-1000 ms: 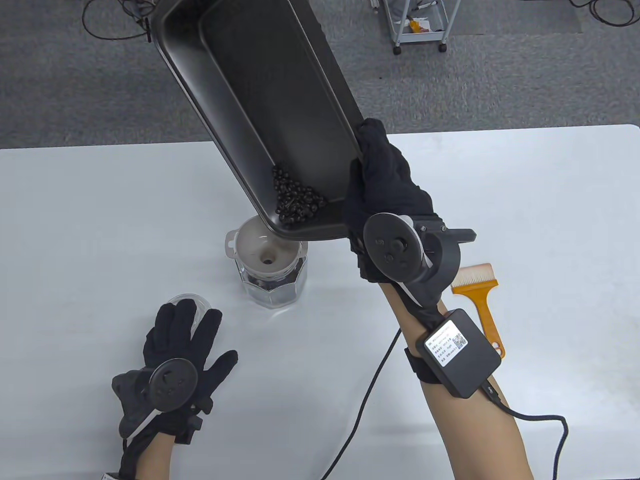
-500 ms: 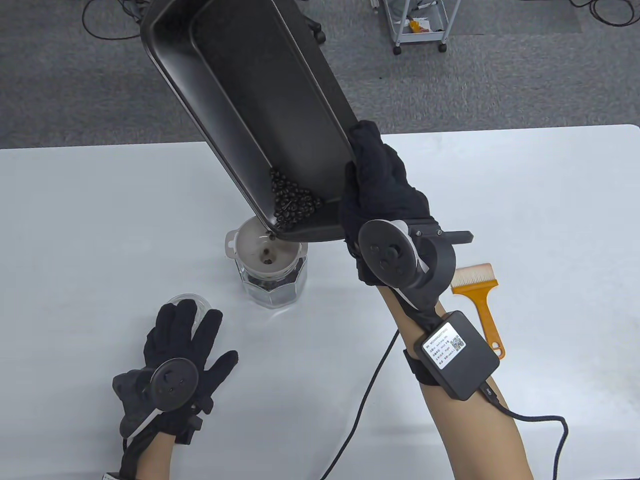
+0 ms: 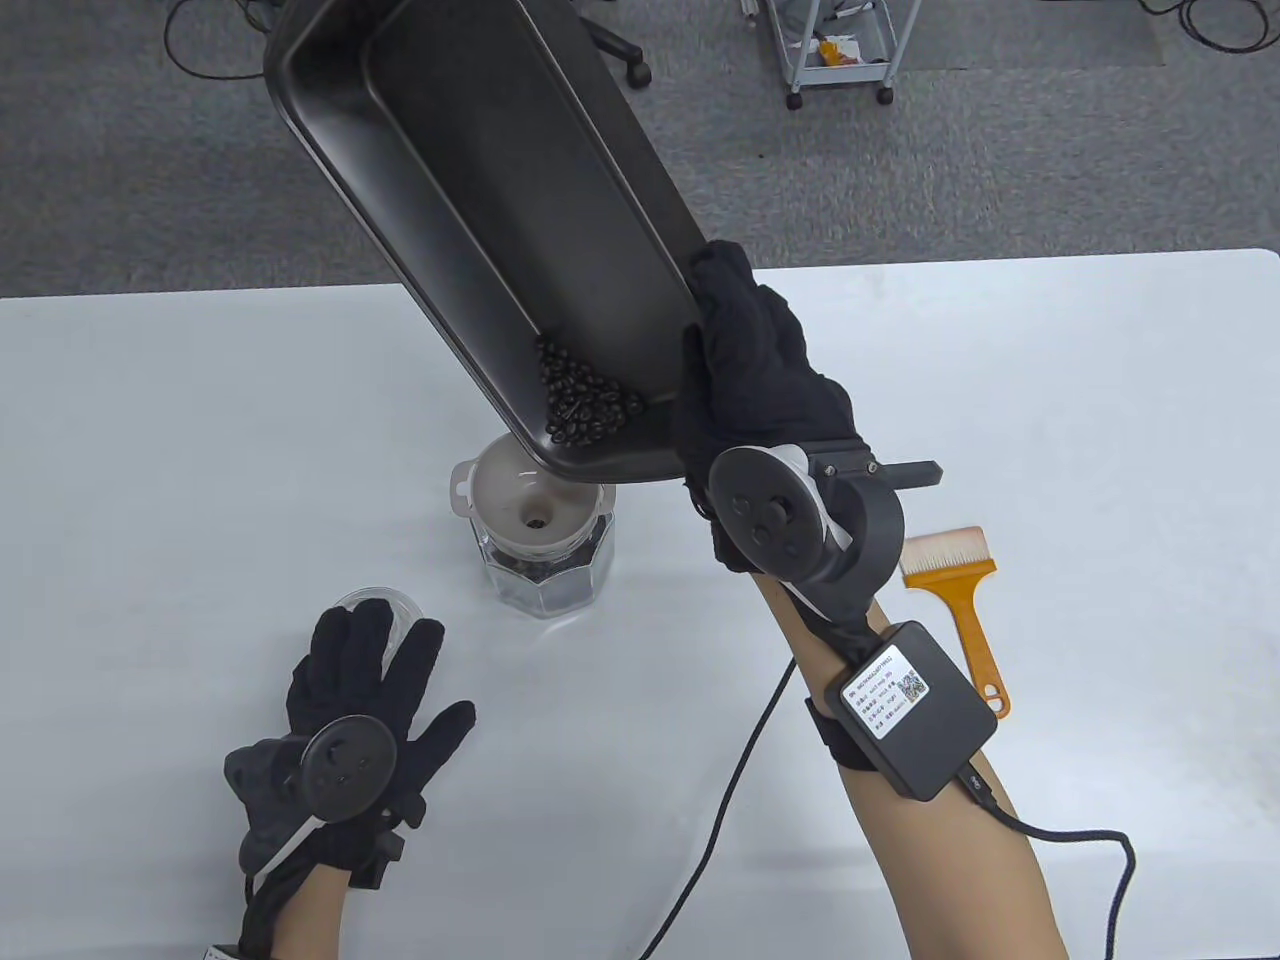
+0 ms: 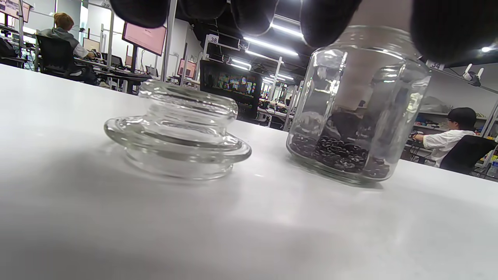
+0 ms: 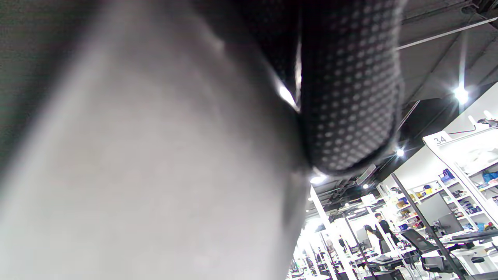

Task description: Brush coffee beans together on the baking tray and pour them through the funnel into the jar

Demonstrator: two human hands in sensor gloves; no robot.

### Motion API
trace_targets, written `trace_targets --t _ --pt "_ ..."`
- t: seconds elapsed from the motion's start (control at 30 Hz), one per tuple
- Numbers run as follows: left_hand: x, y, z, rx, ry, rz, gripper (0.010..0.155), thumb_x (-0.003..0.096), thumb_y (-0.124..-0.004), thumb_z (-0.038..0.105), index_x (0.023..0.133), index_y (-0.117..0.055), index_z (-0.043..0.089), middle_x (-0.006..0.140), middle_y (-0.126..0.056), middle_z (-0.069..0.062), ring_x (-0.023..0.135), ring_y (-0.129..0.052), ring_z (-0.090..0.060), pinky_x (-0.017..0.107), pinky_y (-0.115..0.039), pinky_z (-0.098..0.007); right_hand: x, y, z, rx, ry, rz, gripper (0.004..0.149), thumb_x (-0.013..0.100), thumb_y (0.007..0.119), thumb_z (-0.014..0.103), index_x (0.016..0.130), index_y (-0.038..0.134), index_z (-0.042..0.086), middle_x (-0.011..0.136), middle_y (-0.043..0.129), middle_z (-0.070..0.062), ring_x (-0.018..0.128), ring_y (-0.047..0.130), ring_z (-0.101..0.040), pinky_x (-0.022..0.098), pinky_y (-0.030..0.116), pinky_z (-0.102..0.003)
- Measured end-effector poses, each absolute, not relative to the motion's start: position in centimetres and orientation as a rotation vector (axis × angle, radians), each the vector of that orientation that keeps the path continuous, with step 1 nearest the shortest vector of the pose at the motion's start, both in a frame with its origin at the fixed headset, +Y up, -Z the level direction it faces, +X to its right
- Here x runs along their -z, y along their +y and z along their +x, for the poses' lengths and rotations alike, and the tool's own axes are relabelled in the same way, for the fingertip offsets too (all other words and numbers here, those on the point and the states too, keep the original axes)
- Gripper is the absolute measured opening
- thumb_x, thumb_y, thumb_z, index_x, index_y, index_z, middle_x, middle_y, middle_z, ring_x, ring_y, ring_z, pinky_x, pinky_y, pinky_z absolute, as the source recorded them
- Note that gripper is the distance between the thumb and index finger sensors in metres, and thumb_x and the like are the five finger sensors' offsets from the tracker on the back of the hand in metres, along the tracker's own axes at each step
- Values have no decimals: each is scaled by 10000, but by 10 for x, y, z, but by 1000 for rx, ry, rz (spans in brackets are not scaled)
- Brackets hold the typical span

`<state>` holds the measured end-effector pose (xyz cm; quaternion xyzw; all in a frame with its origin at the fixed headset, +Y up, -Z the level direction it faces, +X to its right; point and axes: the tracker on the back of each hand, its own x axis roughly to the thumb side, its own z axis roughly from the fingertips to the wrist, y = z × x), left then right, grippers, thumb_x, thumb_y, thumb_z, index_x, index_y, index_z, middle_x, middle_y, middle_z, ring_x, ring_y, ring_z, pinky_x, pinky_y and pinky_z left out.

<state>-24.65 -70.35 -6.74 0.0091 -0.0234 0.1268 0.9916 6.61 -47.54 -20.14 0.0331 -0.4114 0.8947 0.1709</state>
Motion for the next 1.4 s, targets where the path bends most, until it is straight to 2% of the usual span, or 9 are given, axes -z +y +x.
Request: trace_targets --t 1.4 --pt "67 -704 -247 -249 -44 16 794 424 -740 781 1106 -484 466 1261 -389 -36 1156 -332 -413 798 -474 -639 190 -472 56 -2536 -1277 205 530 456 953 443 860 612 471 866 908 221 733 1014 -132 302 1032 -299"
